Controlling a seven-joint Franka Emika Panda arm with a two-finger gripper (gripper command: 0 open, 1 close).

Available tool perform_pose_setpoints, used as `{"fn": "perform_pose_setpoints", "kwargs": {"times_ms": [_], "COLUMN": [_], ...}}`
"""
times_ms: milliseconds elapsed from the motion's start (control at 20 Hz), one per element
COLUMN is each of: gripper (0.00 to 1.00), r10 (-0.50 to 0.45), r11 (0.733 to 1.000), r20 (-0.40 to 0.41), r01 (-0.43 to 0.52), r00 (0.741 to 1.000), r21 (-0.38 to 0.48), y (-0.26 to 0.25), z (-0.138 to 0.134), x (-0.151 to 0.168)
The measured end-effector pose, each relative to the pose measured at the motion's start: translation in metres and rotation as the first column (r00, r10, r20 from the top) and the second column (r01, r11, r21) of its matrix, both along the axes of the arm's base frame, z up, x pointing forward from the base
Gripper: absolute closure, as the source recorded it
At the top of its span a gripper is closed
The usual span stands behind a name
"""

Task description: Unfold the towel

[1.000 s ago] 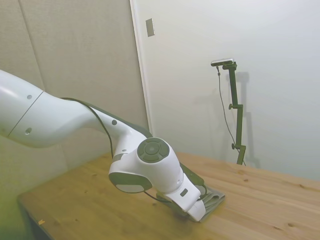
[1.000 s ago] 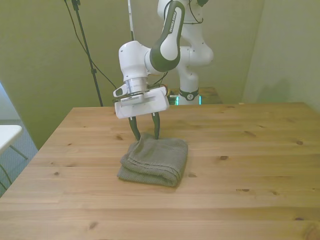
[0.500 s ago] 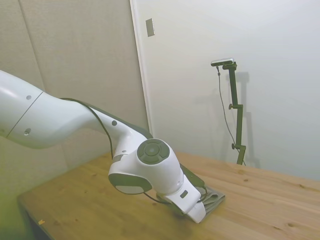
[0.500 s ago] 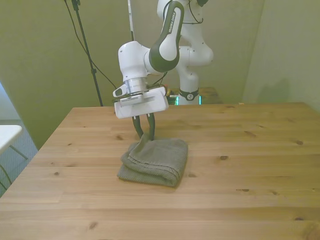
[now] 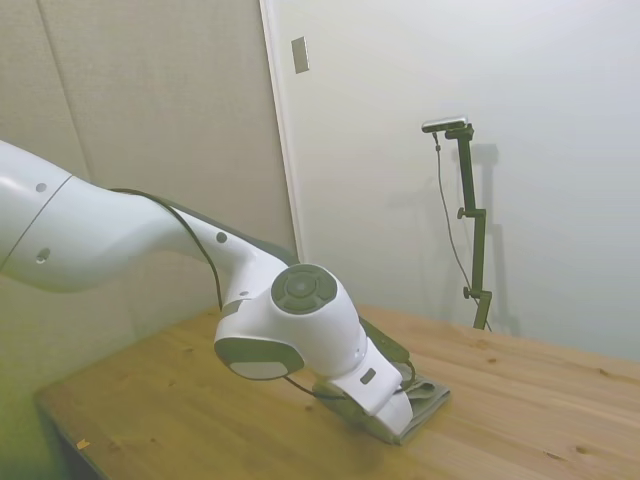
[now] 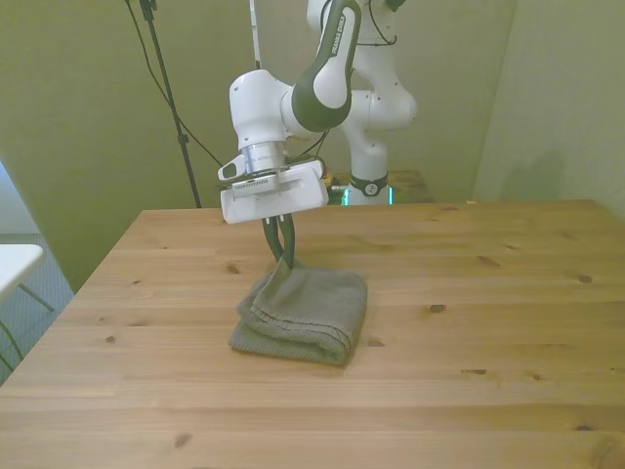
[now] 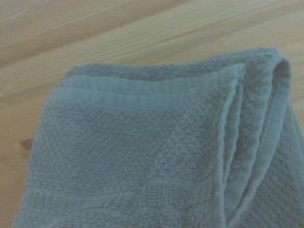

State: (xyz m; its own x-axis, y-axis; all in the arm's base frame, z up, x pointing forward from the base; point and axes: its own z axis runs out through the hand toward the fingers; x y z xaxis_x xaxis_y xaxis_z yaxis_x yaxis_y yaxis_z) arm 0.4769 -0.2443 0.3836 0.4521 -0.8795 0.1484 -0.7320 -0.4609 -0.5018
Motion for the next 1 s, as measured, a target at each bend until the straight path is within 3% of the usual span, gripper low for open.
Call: {"fn": "perform_pose_setpoints", "kwargs": {"times_ms": [250, 500, 1000], "gripper": [1.0, 1.0, 1.0], "r10": [0.065, 0.178, 0.286], "r11": [0.997, 0.98, 0.946], "r20": [0.015, -0.024, -0.066], "r01": [-0.064, -0.18, -0.292], "r00": [0.998, 0.984, 0.956], "r21": [-0.051, -0.088, -0.138], "y": [0.046, 0.115, 0.219], "z": [0.039, 0.063, 0.075], "x": [0.034, 0.059, 0.072]}}
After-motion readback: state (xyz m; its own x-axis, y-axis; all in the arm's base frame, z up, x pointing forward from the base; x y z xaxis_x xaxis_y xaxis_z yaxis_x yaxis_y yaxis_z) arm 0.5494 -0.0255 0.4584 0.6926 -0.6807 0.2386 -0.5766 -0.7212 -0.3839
